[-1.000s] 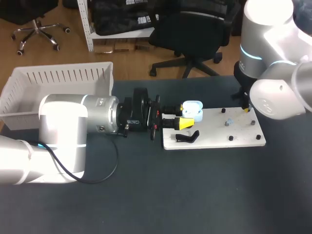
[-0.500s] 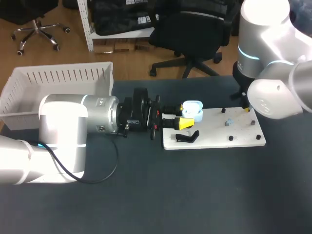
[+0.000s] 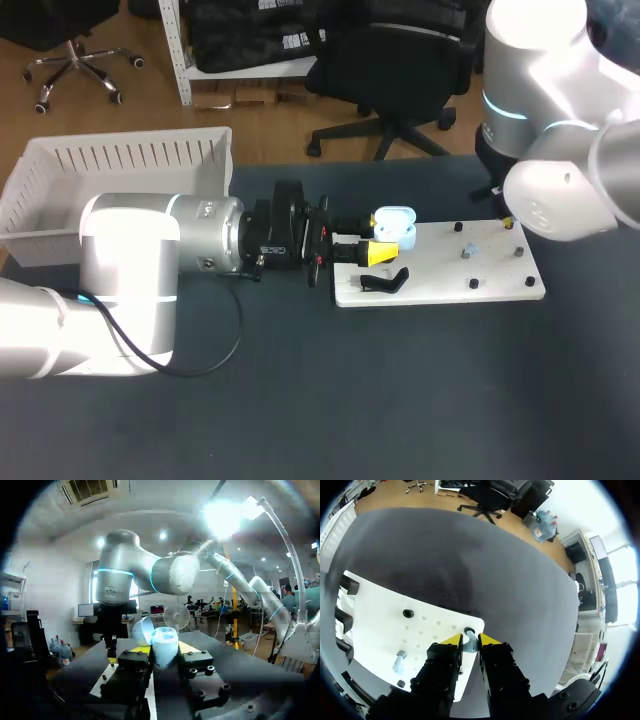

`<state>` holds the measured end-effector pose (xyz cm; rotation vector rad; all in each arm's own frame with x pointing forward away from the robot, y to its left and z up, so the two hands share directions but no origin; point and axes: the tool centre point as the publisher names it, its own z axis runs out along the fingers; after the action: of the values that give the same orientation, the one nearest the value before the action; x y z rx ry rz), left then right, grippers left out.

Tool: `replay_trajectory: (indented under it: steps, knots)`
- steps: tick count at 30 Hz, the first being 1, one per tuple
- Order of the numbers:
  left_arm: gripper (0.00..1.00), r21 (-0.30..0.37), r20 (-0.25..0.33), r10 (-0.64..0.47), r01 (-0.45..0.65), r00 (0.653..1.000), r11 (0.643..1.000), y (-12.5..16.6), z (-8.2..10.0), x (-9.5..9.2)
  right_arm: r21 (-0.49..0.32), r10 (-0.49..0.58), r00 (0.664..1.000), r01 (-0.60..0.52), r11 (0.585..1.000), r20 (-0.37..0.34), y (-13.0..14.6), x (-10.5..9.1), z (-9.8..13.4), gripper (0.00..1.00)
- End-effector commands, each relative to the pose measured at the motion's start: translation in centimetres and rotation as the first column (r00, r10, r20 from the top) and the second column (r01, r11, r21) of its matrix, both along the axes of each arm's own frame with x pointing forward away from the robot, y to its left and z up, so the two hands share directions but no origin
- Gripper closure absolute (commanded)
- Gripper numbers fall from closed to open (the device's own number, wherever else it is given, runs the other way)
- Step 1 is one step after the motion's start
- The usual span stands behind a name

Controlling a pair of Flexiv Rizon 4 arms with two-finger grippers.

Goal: Pick up each earbud case from the left stands, insert the matching earbuds, close the lid, and place the case in the box.

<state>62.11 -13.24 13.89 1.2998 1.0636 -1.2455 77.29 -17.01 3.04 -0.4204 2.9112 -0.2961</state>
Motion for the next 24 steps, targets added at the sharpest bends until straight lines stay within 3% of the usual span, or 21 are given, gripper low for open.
replay_trajectory:
  steps: [1, 7, 12, 24]
  knots:
    - [1.0, -0.003, 0.002, 0.002, -0.002, 1.0, 1.0, 0.0, -0.1, 0.0, -0.015, -0.005, 1.0, 0.005, 1.0, 0.021, 0.4, -1.4, 1.3, 1.0]
    - [1.0, -0.003, 0.002, 0.002, -0.002, 1.0, 1.0, 0.0, -0.1, 0.0, -0.027, -0.022, 0.999, 0.023, 0.999, 0.039, 1.1, -3.0, 3.5, 1.0]
    - [1.0, -0.003, 0.002, 0.002, -0.002, 1.0, 1.0, 0.0, -0.1, 0.0, -0.042, -0.07, 0.997, 0.071, 0.997, 0.042, 2.3, -5.6, 6.3, 1.0]
    - [1.0, -0.003, 0.002, 0.002, -0.002, 1.0, 1.0, 0.0, -0.1, 0.0, -0.076, -0.162, 0.986, 0.165, 0.983, 0.044, 7.3, -14.2, 14.4, 1.0]
